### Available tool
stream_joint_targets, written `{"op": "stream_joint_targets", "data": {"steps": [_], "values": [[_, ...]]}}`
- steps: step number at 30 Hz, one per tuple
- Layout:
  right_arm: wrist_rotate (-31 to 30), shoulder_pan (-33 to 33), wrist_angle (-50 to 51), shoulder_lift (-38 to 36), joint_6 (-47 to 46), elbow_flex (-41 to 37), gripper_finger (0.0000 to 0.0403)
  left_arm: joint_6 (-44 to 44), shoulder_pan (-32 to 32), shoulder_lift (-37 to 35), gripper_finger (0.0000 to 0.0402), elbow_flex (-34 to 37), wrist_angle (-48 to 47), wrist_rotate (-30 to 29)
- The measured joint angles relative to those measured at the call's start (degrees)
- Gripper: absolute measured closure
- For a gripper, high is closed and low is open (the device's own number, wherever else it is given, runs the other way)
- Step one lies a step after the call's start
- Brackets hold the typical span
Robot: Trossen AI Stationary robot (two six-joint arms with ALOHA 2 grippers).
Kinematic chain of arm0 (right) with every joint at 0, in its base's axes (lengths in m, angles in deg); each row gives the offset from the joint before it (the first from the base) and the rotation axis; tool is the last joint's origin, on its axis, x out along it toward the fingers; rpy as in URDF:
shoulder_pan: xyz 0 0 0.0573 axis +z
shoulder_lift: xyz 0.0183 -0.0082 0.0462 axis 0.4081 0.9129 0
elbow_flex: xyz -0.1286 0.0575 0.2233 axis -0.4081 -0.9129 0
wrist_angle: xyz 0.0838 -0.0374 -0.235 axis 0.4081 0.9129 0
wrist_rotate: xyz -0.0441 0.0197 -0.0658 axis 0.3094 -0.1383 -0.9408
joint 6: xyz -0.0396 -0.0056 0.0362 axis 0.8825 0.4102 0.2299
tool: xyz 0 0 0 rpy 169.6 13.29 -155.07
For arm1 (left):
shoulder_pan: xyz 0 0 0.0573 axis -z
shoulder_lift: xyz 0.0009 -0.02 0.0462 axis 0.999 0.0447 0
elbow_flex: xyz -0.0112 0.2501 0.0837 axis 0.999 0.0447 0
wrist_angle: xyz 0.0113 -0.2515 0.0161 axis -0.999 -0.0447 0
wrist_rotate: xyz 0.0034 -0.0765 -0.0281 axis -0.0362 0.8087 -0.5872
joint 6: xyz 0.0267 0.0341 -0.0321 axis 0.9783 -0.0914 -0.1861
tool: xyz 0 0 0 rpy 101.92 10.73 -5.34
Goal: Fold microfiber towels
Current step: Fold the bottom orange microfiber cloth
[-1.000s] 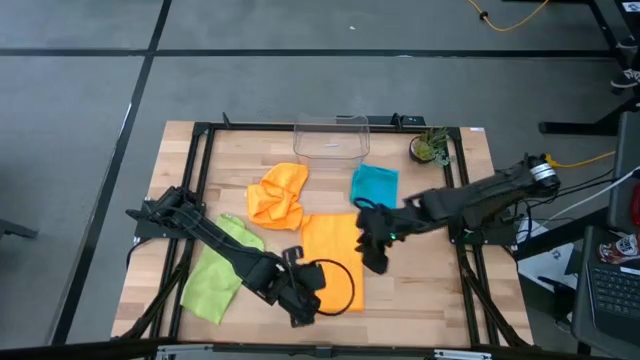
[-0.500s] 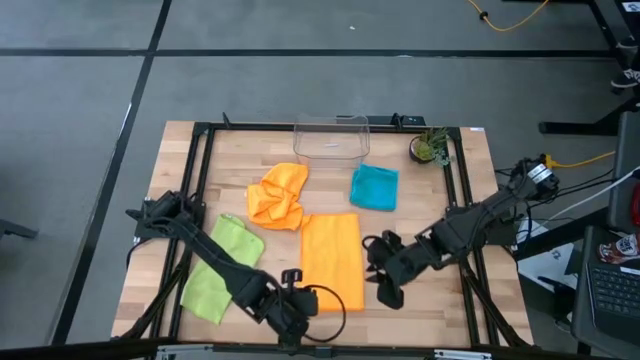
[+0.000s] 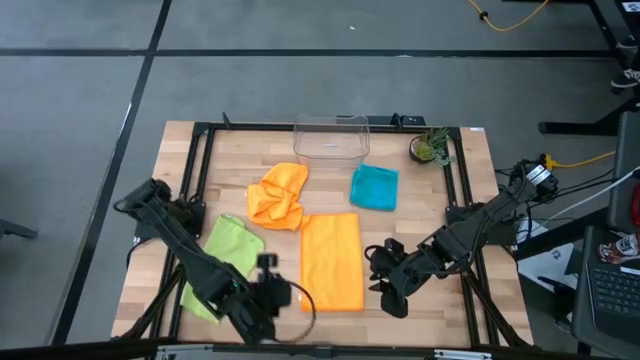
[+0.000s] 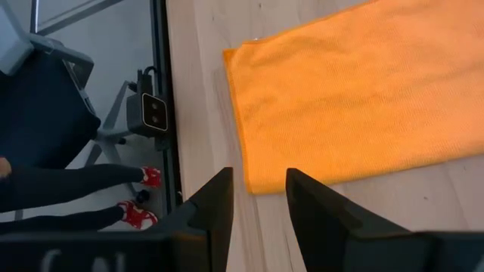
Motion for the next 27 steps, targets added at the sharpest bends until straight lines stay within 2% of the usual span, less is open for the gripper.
{"op": "stream_joint_targets", "data": {"steps": [2, 5, 7, 10, 13, 16, 19, 22, 27], "values": [[-0.15, 0.0, -0.09, 0.0, 0.0, 0.0, 0.0277, -1.05, -0.51, -4.29, 0.0275, 4.72, 0.9, -1.2], [-0.27, -0.02, -0.48, 0.0, 0.0, 0.0, 0.0277, -2.69, -1.5, -12.03, 0.028, 16.69, 10.26, -1.91], [-0.81, -0.02, -0.78, 0.0, -0.02, 0.0, 0.0277, -4.85, -2.19, -17.3, 0.0286, 25.94, 20.54, -1.43], [-2.15, -0.03, -0.8, 0.0, 0.0, 0.0, 0.0277, -9.33, -3.59, -22.65, 0.0291, 36.77, 41.46, 0.58], [-2.24, -0.04, -0.83, 0.0, 0.0, 0.0, 0.0277, -11.11, -4.82, -23.96, 0.0291, 42.68, 59.38, 3.49], [-2.2, -0.17, -0.84, 0.0, 0.02, 0.0, 0.0277, -4.91, -4.82, -23.32, 0.029, 43.56, 67.29, 7.92], [-2.12, -0.17, -0.86, 0.0, 0.04, -0.02, 0.0277, 1.34, -3.74, -20.65, 0.0294, 39.06, 66.85, 9.86], [-2.08, -0.17, -0.82, 0.0, 0.07, -0.02, 0.0277, 7.03, -2.2, -16.43, 0.0295, 30.02, 61.37, 9.16], [-2.04, -0.17, -0.82, 0.0, 1.4, -0.04, 0.0277, 8.9, -0.72, -8.76, 0.0296, 14.47, 32.22, 3.65]]}}
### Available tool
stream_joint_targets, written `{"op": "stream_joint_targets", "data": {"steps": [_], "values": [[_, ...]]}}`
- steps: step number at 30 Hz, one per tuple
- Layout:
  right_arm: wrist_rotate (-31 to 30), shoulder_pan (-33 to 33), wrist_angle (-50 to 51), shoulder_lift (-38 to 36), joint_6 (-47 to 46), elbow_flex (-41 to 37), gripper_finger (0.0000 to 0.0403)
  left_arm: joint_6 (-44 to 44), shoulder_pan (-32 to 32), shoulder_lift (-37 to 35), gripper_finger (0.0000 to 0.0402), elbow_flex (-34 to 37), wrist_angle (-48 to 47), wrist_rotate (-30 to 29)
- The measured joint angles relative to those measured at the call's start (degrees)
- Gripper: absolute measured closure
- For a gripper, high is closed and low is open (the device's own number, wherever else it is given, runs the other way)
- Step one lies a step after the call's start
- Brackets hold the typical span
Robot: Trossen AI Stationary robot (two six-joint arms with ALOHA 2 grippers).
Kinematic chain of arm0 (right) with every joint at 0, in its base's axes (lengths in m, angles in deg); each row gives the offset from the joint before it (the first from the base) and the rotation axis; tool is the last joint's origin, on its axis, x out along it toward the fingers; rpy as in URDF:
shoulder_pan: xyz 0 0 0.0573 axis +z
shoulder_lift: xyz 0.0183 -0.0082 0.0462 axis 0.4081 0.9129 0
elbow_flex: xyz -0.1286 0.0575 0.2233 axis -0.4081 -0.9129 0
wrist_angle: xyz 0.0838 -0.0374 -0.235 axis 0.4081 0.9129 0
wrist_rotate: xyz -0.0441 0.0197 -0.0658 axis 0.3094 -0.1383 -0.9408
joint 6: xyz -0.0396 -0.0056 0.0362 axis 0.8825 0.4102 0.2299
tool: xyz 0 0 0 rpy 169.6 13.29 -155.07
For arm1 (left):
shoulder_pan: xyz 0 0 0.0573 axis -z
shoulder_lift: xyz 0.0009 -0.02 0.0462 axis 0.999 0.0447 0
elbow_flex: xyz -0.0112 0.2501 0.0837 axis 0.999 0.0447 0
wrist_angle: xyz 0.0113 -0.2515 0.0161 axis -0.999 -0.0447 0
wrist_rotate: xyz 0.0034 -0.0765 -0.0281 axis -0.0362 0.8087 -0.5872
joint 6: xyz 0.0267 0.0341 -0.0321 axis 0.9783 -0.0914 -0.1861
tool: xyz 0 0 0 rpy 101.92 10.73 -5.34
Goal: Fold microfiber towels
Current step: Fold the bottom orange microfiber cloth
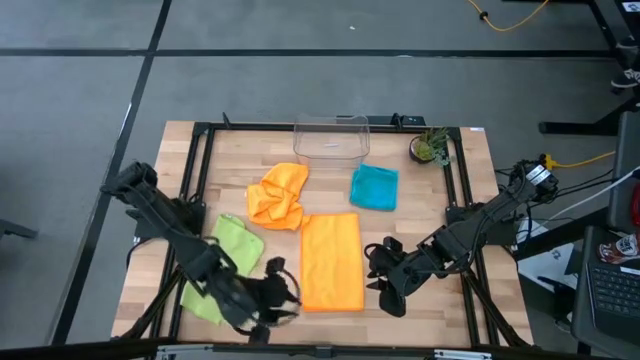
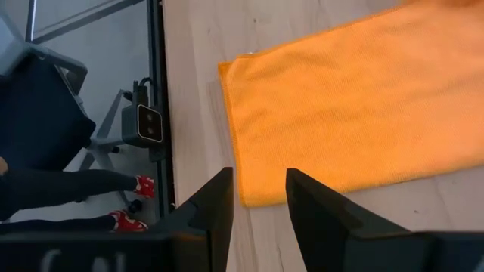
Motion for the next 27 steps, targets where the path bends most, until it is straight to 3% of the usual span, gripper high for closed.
{"op": "stream_joint_targets", "data": {"steps": [3, 11, 17, 23, 27], "values": [[0.0, 0.0, -0.01, 0.0, 0.0, 0.0, 0.0277, -3.26, -0.02, 3.22, 0.0296, -5.04, -7.37, -1.58], [0.13, 0.0, -0.34, 0.0, -0.02, 0.0, 0.0276, -0.33, 0.05, 8.35, 0.0296, -6.48, -4.15, 1.73], [0.68, 0.0, -1.36, 0.0, 0.07, 0.0, 0.0236, -15.91, -2.29, 9.26, 0.0289, -6.48, -12.57, 2.08], [0.68, 0.0, -1.38, 0.0, 0.18, 0.0, 0.0173, -16.93, -4.67, 9.26, 0.0239, -6.48, -18.05, 7.34], [0.68, 0.0, -1.2, 0.0, 1.55, 0.0, 0.0159, -13.41, -5.05, 9.26, 0.0197, -6.48, -17.22, 7.42]]}}
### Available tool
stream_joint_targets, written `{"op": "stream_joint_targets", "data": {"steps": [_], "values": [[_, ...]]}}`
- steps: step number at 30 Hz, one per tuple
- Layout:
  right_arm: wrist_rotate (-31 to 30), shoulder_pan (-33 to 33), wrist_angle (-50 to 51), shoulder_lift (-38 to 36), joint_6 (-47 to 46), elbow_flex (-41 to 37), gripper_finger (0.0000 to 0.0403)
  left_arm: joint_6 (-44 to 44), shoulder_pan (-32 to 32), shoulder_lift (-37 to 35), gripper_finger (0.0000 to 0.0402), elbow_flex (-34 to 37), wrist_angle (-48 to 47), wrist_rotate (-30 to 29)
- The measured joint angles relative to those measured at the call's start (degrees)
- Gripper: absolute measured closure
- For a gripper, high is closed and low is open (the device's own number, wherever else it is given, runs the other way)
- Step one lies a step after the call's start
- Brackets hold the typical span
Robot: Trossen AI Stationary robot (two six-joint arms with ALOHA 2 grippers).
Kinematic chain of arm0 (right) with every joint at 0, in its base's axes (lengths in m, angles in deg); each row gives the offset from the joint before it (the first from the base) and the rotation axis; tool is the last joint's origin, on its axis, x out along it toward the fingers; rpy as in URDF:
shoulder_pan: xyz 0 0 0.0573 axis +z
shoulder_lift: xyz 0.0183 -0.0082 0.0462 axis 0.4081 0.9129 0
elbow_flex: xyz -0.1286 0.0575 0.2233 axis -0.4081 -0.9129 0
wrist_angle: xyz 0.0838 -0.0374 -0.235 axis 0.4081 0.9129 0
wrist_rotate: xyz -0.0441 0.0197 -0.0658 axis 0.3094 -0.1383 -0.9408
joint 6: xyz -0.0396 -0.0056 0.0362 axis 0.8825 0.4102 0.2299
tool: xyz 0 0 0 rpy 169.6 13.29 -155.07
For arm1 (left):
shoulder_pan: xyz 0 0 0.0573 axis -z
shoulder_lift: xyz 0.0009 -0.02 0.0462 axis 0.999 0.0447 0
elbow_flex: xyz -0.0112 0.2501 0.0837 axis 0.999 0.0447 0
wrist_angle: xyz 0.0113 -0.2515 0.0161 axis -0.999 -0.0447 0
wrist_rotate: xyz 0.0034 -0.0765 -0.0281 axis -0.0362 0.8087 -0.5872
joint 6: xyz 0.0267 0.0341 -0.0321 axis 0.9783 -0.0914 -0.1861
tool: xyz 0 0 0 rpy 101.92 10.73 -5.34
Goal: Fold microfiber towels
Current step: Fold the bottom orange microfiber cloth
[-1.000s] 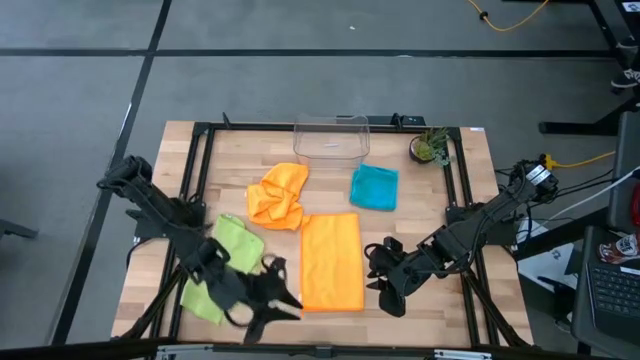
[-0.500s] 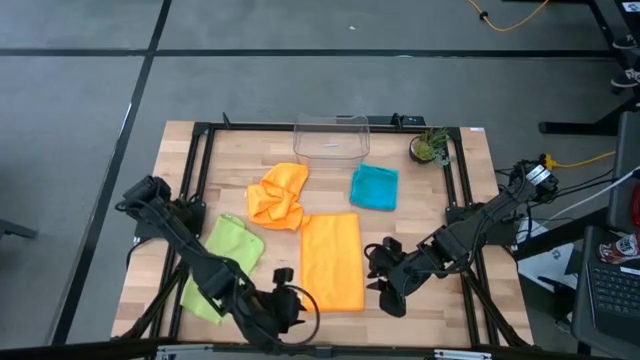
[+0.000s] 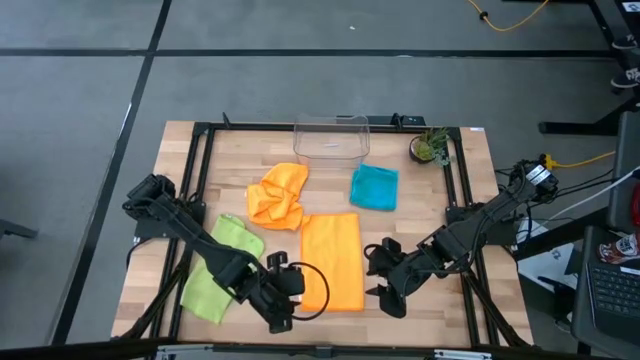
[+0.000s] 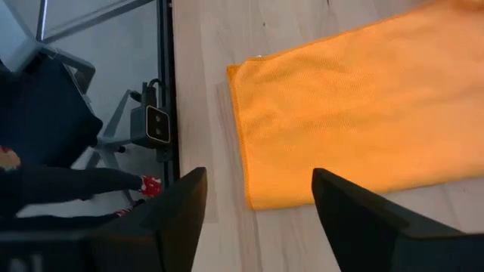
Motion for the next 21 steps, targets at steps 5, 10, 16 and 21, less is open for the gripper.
{"op": "stream_joint_targets", "data": {"steps": [5, 10, 16, 21], "values": [[-0.1, -0.02, -0.46, 0.26, 1.53, 0.0, 0.0158, 0.68, 0.05, 0.0, 0.0182, 0.0, -0.16, -0.9], [1.04, 0.53, -6.25, 4.25, 8.71, 0.0, 0.0158, 3.0, 0.05, 0.0, 0.0185, 0.0, 1.09, -0.73], [1.63, 2.15, -12.35, 11.75, 13.76, 0.0, 0.0158, 12.54, 2.19, 2.48, 0.0186, 0.0, 6.9, -4.01], [0.68, 2.83, -12.82, 17.83, 12.41, 0.0, 0.0158, 13.38, 3.17, 8.41, 0.0186, 0.04, 7.4, -6.92]]}}
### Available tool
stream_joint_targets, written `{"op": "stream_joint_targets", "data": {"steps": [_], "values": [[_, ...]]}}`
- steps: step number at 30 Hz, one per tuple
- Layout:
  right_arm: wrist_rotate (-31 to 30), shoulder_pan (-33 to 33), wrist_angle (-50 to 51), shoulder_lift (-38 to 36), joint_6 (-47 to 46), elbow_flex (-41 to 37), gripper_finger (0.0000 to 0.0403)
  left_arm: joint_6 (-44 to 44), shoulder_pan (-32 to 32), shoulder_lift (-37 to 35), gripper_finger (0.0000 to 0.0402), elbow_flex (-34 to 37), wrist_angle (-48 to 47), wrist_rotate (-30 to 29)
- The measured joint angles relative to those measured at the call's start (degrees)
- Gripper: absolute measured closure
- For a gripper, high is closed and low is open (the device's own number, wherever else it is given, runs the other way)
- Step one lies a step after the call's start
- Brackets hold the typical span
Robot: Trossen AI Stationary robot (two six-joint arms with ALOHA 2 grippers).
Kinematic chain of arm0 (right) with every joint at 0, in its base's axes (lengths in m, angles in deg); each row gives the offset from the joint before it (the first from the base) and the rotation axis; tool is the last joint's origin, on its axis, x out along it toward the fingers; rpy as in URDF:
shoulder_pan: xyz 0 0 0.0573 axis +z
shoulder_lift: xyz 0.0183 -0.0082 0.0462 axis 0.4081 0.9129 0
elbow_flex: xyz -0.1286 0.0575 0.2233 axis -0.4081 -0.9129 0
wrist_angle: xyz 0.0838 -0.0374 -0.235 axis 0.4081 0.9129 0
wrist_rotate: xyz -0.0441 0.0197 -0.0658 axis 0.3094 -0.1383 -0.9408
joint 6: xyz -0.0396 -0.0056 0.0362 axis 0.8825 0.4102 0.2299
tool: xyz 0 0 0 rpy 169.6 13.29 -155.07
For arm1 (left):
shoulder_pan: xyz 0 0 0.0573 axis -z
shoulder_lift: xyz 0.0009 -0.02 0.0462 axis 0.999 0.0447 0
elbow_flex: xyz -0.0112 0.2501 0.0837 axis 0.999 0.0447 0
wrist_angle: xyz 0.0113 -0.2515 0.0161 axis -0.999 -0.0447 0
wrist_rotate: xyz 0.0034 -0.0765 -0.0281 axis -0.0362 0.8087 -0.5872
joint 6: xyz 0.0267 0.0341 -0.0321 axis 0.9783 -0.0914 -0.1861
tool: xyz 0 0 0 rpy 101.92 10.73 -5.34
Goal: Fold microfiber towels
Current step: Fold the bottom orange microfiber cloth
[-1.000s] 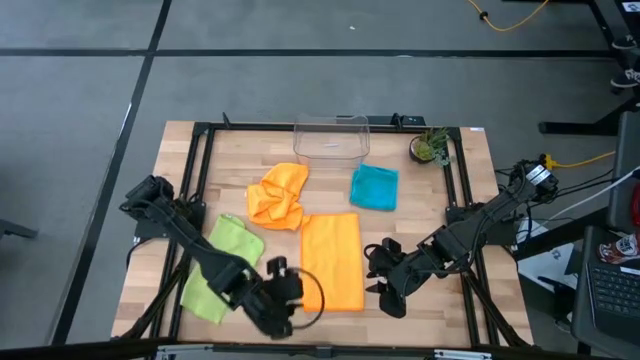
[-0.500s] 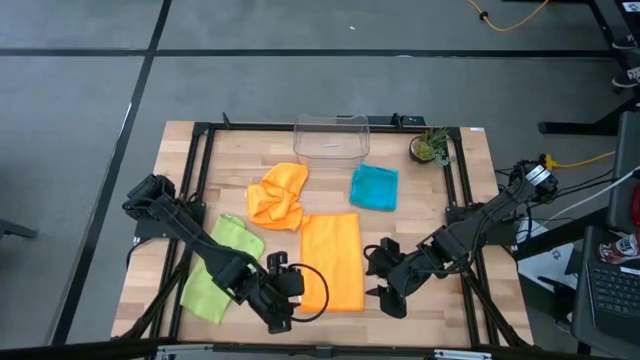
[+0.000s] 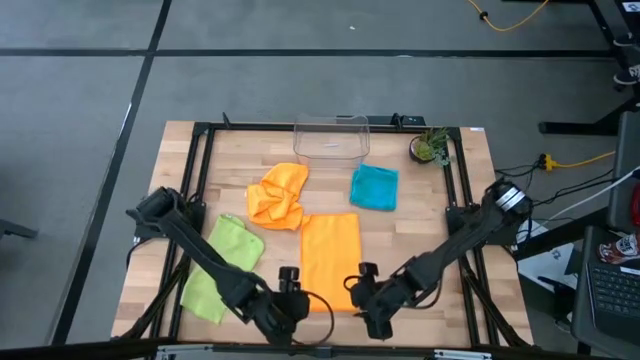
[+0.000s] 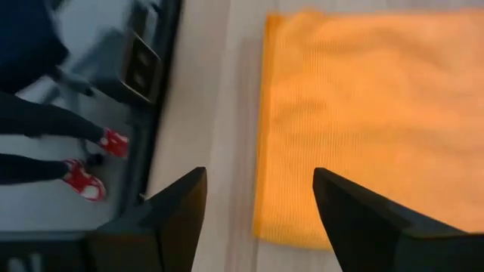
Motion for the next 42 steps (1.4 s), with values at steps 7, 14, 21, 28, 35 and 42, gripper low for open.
{"op": "stream_joint_targets", "data": {"steps": [7, 14, 21, 28, 35, 42], "values": [[-0.82, 1.01, -0.12, 5.22, -6.78, -0.02, 0.0158, -4.77, 0.17, 6.56, 0.0186, 0.0, 4.33, -0.1], [-4.85, 1.48, -1.16, 5.71, -1.92, -0.02, 0.0158, -0.82, 0.17, 10.09, 0.0186, -0.02, 4.2, 2.16], [-4.57, 1.46, -1.79, 8.46, -1.84, -0.02, 0.0158, -0.71, -0.13, 13.11, 0.0186, -0.03, 6.33, 2.36], [-3.49, 1.85, -2.61, 10.54, -1.97, -0.02, 0.0158, -0.81, -0.07, 13.19, 0.0186, 0.0, 6.13, 2.38], [-3.74, 2.48, -2.71, 10.95, -1.98, 0.02, 0.0174, -1.06, -0.11, 13.19, 0.0186, 0.0, 6.03, 1.23], [-8.6, 3.69, -1.79, 13.73, -2.04, 0.35, 0.0196, -2.7, -0.15, 13.17, 0.0186, 1.73, 6.33, 1.98]]}}
